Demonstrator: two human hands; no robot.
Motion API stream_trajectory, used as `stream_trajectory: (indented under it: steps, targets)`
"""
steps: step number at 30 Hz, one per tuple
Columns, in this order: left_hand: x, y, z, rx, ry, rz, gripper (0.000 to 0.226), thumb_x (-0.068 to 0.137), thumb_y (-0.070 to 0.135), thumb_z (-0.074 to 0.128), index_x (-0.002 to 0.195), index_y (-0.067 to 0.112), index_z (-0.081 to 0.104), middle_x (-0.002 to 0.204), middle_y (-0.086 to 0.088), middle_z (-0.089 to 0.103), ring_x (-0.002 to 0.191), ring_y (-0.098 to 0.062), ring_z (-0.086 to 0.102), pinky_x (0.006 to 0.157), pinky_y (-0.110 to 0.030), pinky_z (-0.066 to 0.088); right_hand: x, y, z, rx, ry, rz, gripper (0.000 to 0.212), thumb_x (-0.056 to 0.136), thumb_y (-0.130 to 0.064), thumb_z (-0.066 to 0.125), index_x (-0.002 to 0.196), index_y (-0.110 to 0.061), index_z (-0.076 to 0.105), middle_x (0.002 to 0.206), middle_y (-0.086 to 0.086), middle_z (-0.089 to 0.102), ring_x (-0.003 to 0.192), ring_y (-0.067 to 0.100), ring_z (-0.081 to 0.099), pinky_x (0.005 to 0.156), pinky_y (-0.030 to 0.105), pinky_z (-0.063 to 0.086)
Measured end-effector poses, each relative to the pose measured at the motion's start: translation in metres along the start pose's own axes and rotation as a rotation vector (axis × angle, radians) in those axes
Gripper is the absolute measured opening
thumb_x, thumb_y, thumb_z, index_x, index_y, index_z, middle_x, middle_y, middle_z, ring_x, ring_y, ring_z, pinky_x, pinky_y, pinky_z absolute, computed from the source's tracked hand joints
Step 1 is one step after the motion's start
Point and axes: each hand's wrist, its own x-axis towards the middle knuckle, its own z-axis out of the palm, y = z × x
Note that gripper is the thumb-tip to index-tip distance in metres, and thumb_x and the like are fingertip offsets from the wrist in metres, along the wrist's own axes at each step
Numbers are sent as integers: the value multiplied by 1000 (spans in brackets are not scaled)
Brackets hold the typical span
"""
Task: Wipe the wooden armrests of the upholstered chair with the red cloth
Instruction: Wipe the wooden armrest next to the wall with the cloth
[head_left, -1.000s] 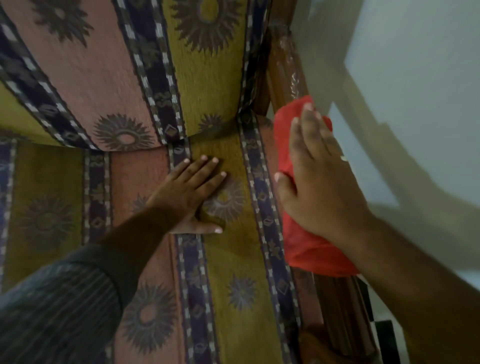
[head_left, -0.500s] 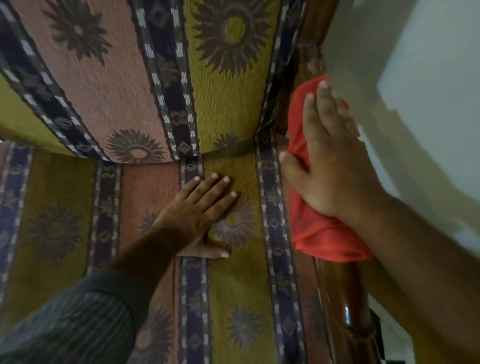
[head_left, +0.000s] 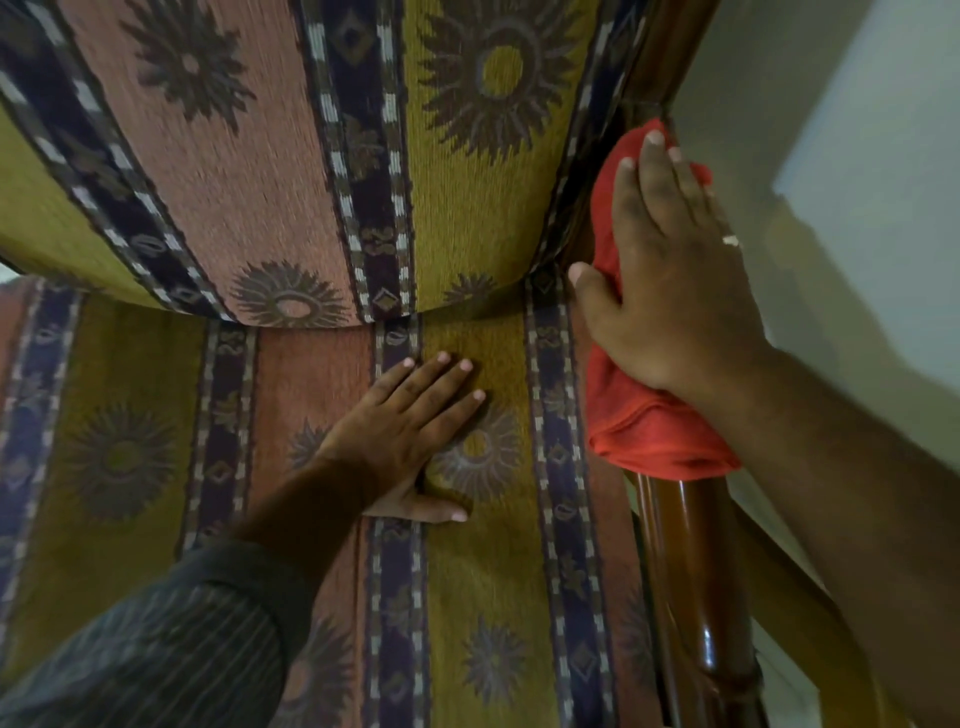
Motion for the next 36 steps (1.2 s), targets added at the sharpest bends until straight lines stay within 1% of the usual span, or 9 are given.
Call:
stream_trajectory:
  steps: [5,6,10,15,21,25,30,33,36]
  targets:
    - [-1,0,1,-20,-10,1,123,68,98,29,158,15,16,165,-16,13,152,-36,11,121,-54,8,-6,6,1,384,56,342,76,101,-49,39,158,-9,9,167,14,13,153,28,16,120,36,16]
    - [-1,-1,1,-29,-16,-5,123,68,98,29,158,14,17,165,-16,14,152,-36,11,122,-54,8,-8,6,2,401,58,351,73,102,-48,37,158,-9,10,167,13,14,154,28,16,120,35,15]
    - [0,0,5,-49,-20,2,124,68,99,29,157,14,17,165,-16,14,152,-37,11,122,-54,7,-3,9,2,192,48,134,68,104,-39,38,157,-7,11,168,12,6,155,30,2,122,35,4]
    - [1,0,6,-51,-34,-4,123,68,98,29,158,15,15,165,-16,14,152,-37,11,122,-54,7,37,15,-5,77,-16,-7,71,100,-39,43,157,-8,16,167,14,12,155,32,7,124,39,5]
    - [1,0,4,-67,-39,7,124,67,99,31,158,15,14,164,-16,15,151,-36,13,120,-55,11,6,5,-5,228,18,148,70,101,-40,42,157,-6,18,167,15,12,155,31,8,121,35,5]
    - [2,-1,6,-89,-25,12,124,67,98,31,157,14,18,163,-16,18,151,-36,15,119,-55,13,-11,2,-4,160,18,129,71,99,-40,44,155,-2,22,165,19,18,152,37,15,122,45,16]
    - [3,-3,9,-98,-24,14,123,68,98,31,157,14,19,163,-16,18,151,-36,16,119,-55,13,34,8,-5,124,2,114,71,100,-41,44,156,-8,18,167,15,14,154,34,10,122,41,10]
    - [3,-2,8,-98,-25,21,123,67,98,31,157,14,20,163,-17,20,150,-36,17,119,-55,13,17,9,-6,157,-17,110,72,100,-41,45,157,-8,16,167,14,10,155,31,5,122,39,6]
    - [3,-3,7,-116,-27,16,123,67,98,32,156,13,23,163,-17,22,150,-36,17,119,-55,13,-5,7,-7,214,-7,139,72,99,-40,47,156,-6,20,167,15,14,154,31,11,124,45,15]
